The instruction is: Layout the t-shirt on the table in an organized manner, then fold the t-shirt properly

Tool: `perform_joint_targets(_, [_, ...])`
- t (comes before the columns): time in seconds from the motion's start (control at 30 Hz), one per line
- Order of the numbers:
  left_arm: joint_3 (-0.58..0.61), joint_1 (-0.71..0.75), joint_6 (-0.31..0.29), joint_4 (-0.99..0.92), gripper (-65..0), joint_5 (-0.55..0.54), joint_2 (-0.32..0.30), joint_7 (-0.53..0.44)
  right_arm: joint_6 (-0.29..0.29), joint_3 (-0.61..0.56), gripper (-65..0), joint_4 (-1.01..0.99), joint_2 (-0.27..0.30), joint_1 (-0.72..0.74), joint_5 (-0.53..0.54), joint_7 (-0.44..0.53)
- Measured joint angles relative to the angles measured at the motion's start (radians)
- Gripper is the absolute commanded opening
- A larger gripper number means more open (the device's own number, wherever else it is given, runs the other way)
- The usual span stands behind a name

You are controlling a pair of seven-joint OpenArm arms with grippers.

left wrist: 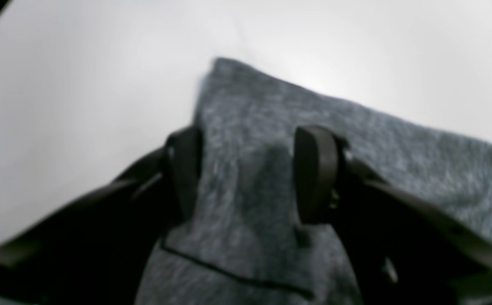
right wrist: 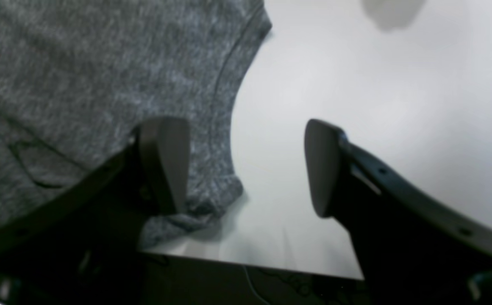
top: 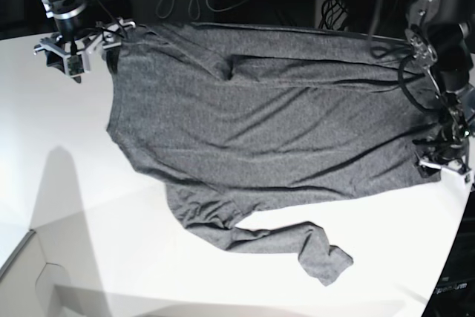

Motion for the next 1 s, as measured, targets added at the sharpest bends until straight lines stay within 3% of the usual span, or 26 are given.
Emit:
perform_joint_targets(0.33, [0.057,-0.021,0.0,-0.027,-30.8,0.003,-0.006,-0.011,0.0,0.0,-21.7,0.0,0.003,0.003,0.0,-0.001])
perform_joint_targets(0.63, [0.111,-0.033,-0.01,-0.139,-31.2,-0.016,-0.03,-0.154,0.0,-0.003,-21.7,-0.002,0.003,0.048,-0.003,-0.011])
perform_joint_targets(0.7, [0.111,-0.035,-0.011,-0.166,-32.0,-0.016,-0.032,-0.19,0.026,-0.003,-21.7,-0.004,0.002,0.095,-0.003,-0.011])
perform_joint_targets(0.77, [0.111,-0.037,-0.006,-0.172,-39.8,-0.018,-0.032,-0.198,0.096,-0.003,-21.7,-0.003,0.002,0.141,-0.003,0.0])
perform_joint_targets(0.83, [0.11,-0.037,0.0,-0.174,-54.8,-0.015,-0.032,-0.198,0.159,-0.02,-21.7,-0.004,-0.007,0.177,-0.003,-0.005])
perform_joint_targets(0.87, [0.108,-0.035,0.0,-0.174,-63.0,-0.02,-0.032,-0.198,0.163,-0.025,-21.7,-0.004,-0.02,0.191,-0.003,-0.006])
perform_joint_targets(1.0, [0.108,-0.042,0.0,-0.176,-63.4,-0.02,-0.032,-0.192,0.168,-0.062,-21.7,-0.004,-0.034,0.243,-0.009,-0.008])
